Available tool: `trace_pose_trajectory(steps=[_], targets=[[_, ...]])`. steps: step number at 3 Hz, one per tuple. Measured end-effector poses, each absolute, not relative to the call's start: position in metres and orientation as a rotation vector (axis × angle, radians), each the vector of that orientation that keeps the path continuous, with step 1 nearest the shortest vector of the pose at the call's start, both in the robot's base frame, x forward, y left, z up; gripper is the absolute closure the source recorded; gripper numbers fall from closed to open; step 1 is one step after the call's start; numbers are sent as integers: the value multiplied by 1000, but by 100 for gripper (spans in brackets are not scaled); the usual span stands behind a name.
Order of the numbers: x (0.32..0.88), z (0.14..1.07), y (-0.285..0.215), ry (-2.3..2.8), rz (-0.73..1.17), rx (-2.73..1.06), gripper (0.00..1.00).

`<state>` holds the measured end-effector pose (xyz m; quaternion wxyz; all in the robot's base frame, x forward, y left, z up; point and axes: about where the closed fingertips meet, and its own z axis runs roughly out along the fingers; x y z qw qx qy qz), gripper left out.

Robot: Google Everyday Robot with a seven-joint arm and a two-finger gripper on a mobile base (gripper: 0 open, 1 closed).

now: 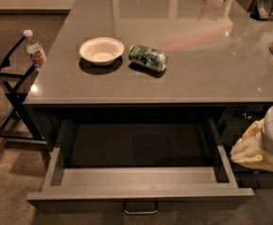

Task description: Close top drawer

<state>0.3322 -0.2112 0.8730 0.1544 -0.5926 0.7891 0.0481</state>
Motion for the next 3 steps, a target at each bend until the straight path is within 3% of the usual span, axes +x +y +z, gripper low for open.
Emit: trace_pose_trajectory(steps=[1, 3], targets=[[333, 872, -212, 2267, 147, -1691, 100], [310, 810, -197, 2266, 309, -1607, 100]])
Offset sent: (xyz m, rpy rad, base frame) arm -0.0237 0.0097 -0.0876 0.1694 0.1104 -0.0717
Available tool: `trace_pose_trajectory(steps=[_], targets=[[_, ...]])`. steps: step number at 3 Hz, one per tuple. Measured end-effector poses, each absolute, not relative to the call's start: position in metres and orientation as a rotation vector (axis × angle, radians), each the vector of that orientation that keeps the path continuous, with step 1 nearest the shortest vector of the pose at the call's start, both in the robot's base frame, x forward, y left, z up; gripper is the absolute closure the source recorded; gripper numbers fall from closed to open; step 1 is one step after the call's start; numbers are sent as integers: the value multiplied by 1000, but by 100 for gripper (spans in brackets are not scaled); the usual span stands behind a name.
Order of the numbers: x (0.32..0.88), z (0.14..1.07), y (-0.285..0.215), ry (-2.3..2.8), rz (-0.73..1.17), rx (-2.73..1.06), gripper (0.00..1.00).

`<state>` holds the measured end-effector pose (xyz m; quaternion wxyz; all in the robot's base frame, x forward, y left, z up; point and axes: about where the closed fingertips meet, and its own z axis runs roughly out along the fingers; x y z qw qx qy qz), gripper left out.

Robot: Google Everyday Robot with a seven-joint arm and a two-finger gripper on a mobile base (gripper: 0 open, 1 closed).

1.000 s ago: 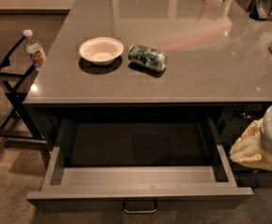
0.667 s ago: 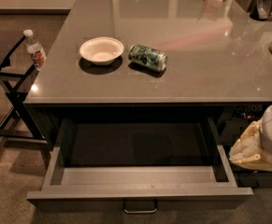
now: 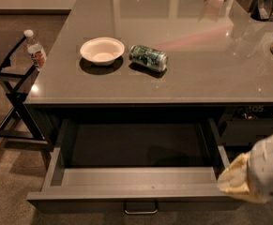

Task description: Close top drawer

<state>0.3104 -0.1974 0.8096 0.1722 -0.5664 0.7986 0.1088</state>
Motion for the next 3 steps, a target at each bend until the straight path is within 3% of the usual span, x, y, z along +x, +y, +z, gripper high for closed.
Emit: trace_pose_trajectory(steps=[3], targets=[[277, 690, -164, 2217, 379, -1647, 100]])
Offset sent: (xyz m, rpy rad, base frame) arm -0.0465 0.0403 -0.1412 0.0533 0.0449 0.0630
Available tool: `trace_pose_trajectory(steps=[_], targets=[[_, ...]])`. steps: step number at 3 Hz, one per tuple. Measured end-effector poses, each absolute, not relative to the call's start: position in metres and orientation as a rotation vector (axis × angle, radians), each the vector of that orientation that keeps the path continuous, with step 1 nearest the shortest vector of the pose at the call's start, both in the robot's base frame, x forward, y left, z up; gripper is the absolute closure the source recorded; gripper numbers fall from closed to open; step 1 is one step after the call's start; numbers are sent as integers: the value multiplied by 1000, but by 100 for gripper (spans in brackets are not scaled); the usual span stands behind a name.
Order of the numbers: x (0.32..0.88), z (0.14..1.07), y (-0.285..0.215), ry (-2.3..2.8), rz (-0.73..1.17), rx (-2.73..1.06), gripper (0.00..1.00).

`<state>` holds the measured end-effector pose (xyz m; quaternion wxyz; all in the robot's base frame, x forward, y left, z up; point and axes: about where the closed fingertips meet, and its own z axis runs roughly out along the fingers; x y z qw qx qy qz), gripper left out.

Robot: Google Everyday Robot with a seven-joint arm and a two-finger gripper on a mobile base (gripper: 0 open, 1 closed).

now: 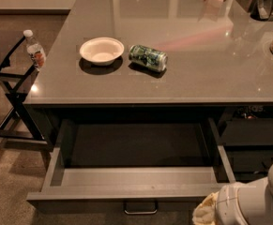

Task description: Close top drawer

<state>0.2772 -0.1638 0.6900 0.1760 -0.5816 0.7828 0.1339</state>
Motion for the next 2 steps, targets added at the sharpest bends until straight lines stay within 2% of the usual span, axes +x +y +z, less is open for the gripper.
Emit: trace_pose_trajectory(steps=[1, 2], targets=[[283, 664, -163, 2222, 343, -1663, 100], [285, 664, -164, 2220, 333, -1660, 82]])
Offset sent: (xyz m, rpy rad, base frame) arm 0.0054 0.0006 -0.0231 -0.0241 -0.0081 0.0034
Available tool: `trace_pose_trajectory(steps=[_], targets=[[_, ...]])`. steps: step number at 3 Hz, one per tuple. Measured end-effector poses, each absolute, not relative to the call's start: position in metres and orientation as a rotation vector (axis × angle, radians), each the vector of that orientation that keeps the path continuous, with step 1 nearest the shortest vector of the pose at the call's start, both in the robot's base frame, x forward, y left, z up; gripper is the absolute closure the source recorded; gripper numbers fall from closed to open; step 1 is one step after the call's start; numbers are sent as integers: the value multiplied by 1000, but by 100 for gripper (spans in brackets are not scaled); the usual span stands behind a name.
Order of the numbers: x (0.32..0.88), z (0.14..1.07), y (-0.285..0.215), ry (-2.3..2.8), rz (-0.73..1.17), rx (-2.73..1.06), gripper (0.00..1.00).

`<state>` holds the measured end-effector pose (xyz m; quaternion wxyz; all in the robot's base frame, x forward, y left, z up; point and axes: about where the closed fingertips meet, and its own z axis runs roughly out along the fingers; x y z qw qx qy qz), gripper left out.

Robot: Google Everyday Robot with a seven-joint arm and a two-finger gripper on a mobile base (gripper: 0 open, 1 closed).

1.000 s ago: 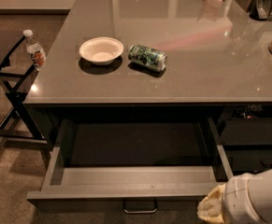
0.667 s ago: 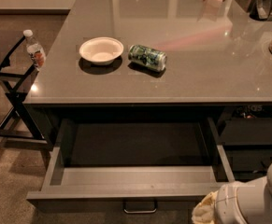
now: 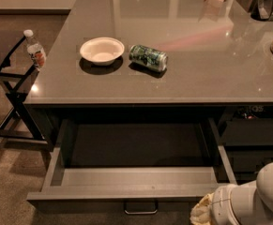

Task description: Close top drawer

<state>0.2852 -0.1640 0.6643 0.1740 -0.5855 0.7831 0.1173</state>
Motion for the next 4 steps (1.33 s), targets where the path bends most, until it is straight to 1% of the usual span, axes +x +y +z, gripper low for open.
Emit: trace_pose_trajectory(steps=[2, 3, 4], targets=[[285, 664, -164, 2220, 333, -1660, 34], [295, 658, -159, 2213, 373, -1669, 12], [309, 654, -152, 2189, 380, -1685, 0]])
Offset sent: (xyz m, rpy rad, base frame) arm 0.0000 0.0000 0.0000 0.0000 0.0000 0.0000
